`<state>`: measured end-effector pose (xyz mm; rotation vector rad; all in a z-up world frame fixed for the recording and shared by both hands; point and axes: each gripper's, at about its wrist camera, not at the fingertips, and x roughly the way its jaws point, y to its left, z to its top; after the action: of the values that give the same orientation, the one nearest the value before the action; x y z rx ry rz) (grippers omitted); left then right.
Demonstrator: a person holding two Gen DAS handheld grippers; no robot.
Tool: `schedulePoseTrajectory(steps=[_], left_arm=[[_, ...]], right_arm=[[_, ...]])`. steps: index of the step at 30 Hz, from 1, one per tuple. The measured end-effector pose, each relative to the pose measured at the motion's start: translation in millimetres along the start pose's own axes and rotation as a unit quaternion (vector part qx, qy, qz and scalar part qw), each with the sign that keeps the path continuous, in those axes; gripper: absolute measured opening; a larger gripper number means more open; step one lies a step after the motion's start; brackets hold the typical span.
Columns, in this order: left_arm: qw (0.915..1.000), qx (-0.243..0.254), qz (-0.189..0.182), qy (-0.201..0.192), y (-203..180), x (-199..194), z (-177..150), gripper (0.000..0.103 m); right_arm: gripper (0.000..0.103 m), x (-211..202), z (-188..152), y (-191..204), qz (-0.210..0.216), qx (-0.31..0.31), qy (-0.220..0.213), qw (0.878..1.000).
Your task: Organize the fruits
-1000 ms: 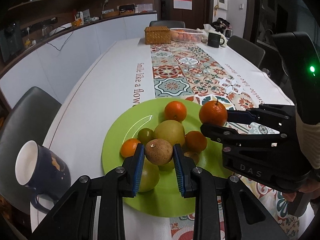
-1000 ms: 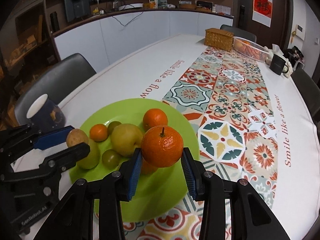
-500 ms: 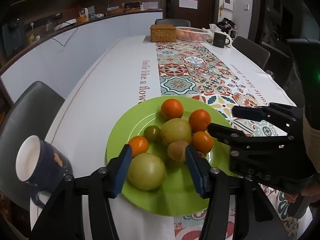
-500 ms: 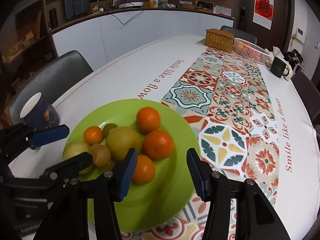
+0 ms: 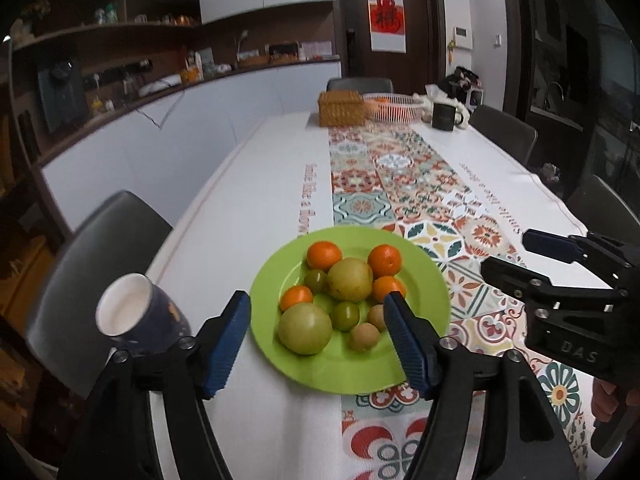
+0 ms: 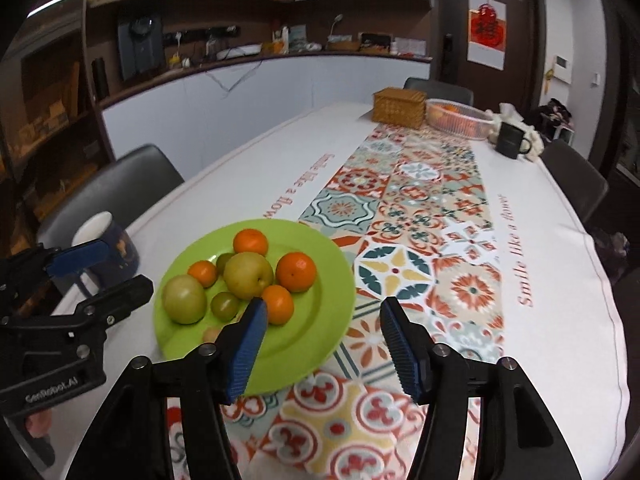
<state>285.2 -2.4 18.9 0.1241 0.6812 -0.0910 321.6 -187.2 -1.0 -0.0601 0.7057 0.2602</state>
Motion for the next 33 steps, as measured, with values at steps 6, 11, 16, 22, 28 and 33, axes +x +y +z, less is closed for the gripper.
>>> schedulePoseTrajectory(steps=[6, 11, 16, 22, 28, 33], left_arm=[[0.9995, -0.017, -0.002, -0.026, -5, -44, -9, 0.082], [0.9987, -0.026, -0.006, -0.044, -9, -79, -20, 0.087], [0.9984, -0.020, -0.010, -0.051, -19, -108, -38, 0.090], [0.9980, -0.015, -0.007, -0.062, -26, -144, -63, 0.094], [0.9975, -0.011, -0.009, -0.069, -32, -169, -81, 0.097], [0.9968, -0.004, -0.005, -0.080, -40, -186, -93, 0.100]], right_arm=[[0.069, -53, -14, 4, -0.019, -0.003, -0.038, 0.999], [0.076, -93, -31, 8, -0.029, 0.002, -0.060, 0.998], [0.081, -130, -52, 11, -0.043, 0.012, -0.080, 0.996], [0.086, -161, -79, 18, -0.058, 0.018, -0.090, 0.994], [0.086, -186, -104, 21, -0.061, 0.023, -0.095, 0.993], [0.086, -204, -121, 22, -0.066, 0.032, -0.101, 0.992]])
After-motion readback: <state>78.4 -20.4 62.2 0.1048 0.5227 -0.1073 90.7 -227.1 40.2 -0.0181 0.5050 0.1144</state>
